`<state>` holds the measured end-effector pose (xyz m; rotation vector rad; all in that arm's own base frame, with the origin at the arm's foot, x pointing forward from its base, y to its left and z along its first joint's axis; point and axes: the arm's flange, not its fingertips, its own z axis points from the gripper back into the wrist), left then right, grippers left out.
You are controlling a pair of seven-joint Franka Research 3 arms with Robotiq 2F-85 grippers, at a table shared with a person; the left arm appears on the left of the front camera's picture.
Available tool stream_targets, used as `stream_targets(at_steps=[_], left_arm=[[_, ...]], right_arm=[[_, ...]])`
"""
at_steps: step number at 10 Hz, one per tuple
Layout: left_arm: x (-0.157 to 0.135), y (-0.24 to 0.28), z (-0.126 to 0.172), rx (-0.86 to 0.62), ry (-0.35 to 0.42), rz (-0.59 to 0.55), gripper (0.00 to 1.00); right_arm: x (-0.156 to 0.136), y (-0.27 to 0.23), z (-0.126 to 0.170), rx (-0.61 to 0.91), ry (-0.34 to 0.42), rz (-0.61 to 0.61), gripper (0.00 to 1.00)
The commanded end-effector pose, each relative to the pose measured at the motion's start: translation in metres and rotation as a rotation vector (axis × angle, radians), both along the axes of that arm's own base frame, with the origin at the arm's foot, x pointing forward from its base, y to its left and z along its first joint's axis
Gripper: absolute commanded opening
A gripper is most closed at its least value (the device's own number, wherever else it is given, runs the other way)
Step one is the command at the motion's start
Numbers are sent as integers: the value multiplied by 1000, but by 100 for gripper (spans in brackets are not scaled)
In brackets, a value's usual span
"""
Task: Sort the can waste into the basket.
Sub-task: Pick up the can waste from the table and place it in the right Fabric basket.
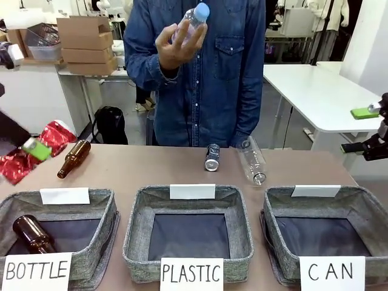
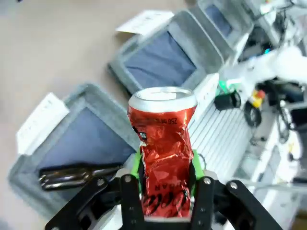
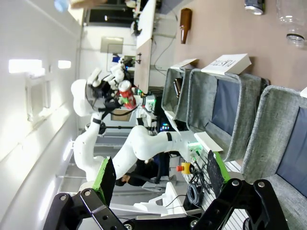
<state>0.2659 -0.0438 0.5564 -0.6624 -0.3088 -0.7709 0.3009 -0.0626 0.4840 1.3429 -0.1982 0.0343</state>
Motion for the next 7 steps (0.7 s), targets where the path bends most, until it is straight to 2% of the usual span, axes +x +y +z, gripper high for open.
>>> stream_targets(at_steps=[1, 2, 5, 6, 7], left_arm=[[-13, -17, -11, 20, -197, -76, 0], [0, 0, 0, 0, 0, 0, 0], [0, 0, 0, 0, 0, 0, 0], [-9, -5, -7, 3, -38, -23, 41], [-19, -20, -5, 38, -103, -187, 41]], right_arm=[[2, 1, 0, 18, -28, 5, 100], [2, 1, 0, 18, -28, 5, 100], [2, 1, 0, 18, -28, 5, 100], [2, 1, 0, 18, -28, 5, 100], [2, 1, 0, 18, -28, 5, 100]])
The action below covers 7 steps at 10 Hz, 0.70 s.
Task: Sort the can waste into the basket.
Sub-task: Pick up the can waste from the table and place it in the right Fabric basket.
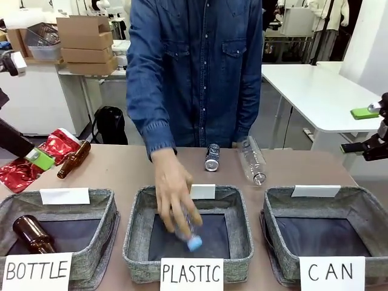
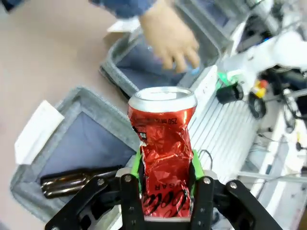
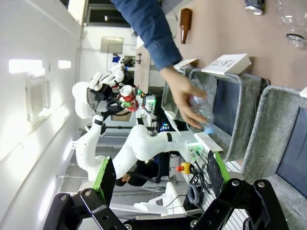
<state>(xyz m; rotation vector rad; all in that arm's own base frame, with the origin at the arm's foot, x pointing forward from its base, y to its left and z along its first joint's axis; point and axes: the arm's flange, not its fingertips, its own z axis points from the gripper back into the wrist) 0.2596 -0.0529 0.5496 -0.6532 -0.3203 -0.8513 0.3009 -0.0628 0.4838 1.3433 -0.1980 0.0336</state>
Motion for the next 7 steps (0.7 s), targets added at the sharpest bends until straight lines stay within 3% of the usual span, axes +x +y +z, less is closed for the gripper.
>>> stream_targets(at_steps=[1, 2, 3, 4, 7], left_arm=[[-33, 5, 17, -59, -178, -184, 41], [-52, 38, 24, -112, -240, -151, 41], [-71, 64, 21, -112, -279, -216, 41], [-83, 75, 14, -99, -302, -206, 41], [-78, 60, 3, -85, -326, -213, 41]], right_arm=[[2, 1, 0, 17, -28, 5, 100], [2, 1, 0, 17, -28, 5, 100], [2, 1, 0, 17, -28, 5, 100], [2, 1, 0, 17, -28, 5, 100], [2, 1, 0, 17, -28, 5, 100]])
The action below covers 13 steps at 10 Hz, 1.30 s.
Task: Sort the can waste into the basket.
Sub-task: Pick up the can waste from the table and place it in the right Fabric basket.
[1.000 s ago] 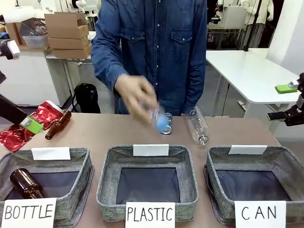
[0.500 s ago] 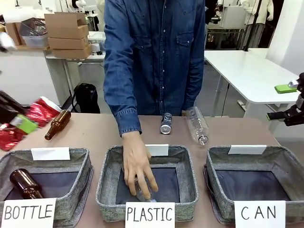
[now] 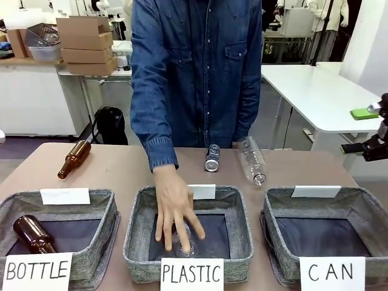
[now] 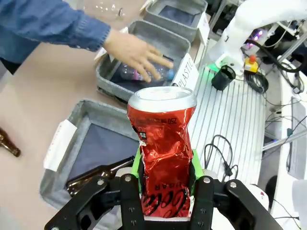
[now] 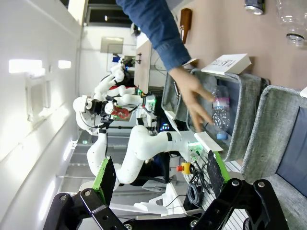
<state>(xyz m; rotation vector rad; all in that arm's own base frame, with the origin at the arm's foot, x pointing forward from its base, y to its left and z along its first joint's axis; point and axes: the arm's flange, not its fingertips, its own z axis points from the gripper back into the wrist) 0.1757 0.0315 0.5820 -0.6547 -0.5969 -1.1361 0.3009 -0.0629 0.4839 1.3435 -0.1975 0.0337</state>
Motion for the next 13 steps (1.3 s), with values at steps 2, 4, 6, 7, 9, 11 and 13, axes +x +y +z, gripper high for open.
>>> stream_targets(at_steps=[2, 4, 6, 7, 9, 11, 13], left_arm=[[26, -55, -22, 79, 11, -45, 41], [61, -115, -12, 91, 16, -116, 41], [91, -201, -6, 133, 1, -217, 41], [103, -254, -2, 149, -20, -259, 41], [121, -375, 10, 142, -75, -299, 41], [138, -467, 14, 130, -104, -355, 41], [150, -557, -17, 50, -25, -453, 41]], right_arm=[[2, 1, 0, 17, -29, 5, 100], [2, 1, 0, 17, -29, 5, 100], [2, 1, 0, 17, -29, 5, 100], [2, 1, 0, 17, -29, 5, 100], [-27, -42, 9, -122, -4, -92, 100], [-86, -119, 2, -226, 18, -185, 100], [-142, -172, -24, -261, 58, -322, 100]])
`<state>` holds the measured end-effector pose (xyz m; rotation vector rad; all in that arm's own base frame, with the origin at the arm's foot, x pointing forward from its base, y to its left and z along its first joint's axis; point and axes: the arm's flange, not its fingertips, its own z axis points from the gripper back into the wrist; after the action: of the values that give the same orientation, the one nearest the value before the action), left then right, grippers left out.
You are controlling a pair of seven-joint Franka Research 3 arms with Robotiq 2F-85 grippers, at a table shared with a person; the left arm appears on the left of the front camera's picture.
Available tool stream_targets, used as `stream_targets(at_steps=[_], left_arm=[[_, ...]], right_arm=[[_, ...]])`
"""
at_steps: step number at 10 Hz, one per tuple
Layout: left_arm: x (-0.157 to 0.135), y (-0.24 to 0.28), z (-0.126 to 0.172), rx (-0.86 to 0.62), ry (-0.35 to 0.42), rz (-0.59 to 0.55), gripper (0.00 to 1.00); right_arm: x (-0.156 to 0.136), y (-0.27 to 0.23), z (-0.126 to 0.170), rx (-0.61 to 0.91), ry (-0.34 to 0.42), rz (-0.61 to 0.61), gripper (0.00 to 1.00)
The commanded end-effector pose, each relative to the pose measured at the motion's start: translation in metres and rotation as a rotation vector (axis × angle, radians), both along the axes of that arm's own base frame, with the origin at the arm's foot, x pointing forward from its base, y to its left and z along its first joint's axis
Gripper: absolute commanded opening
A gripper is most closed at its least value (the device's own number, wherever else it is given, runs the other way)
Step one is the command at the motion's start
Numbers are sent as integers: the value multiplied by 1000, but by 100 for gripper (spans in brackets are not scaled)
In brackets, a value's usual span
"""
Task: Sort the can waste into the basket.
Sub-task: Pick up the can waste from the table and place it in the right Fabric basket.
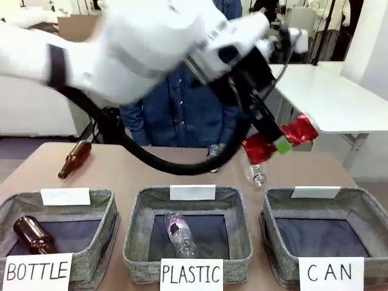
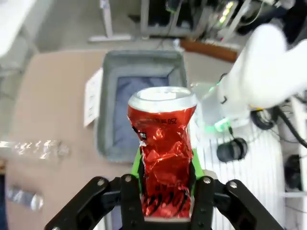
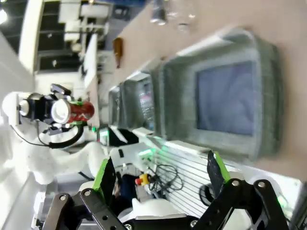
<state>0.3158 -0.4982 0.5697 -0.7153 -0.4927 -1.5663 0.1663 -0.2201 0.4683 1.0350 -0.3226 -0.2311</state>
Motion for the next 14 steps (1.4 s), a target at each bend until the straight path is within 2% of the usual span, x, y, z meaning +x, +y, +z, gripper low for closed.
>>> stream_targets(at_steps=[1, 2, 4, 7, 9, 10, 11, 14], left_arm=[[6, -63, -30, -21, 75, -49, 41], [-3, -92, -53, -43, 140, -103, 41], [-9, -129, -89, 0, 36, -78, 41], [6, -134, -100, 13, -3, -11, 41], [12, -135, -103, 26, 5, -14, 41], [12, -136, -106, 44, 6, -22, 85], [13, -136, -108, 53, 8, -26, 100], [16, -128, -105, 49, 8, -21, 100]], right_arm=[[-21, -28, -20, 36, -29, -126, 100], [0, 0, 0, 0, 0, 0, 100], [0, 0, 0, 0, 0, 0, 100], [0, 0, 0, 0, 0, 0, 100], [0, 0, 0, 0, 0, 0, 100], [0, 0, 0, 0, 0, 0, 100], [0, 0, 0, 0, 0, 0, 100], [0, 0, 0, 0, 0, 0, 100]])
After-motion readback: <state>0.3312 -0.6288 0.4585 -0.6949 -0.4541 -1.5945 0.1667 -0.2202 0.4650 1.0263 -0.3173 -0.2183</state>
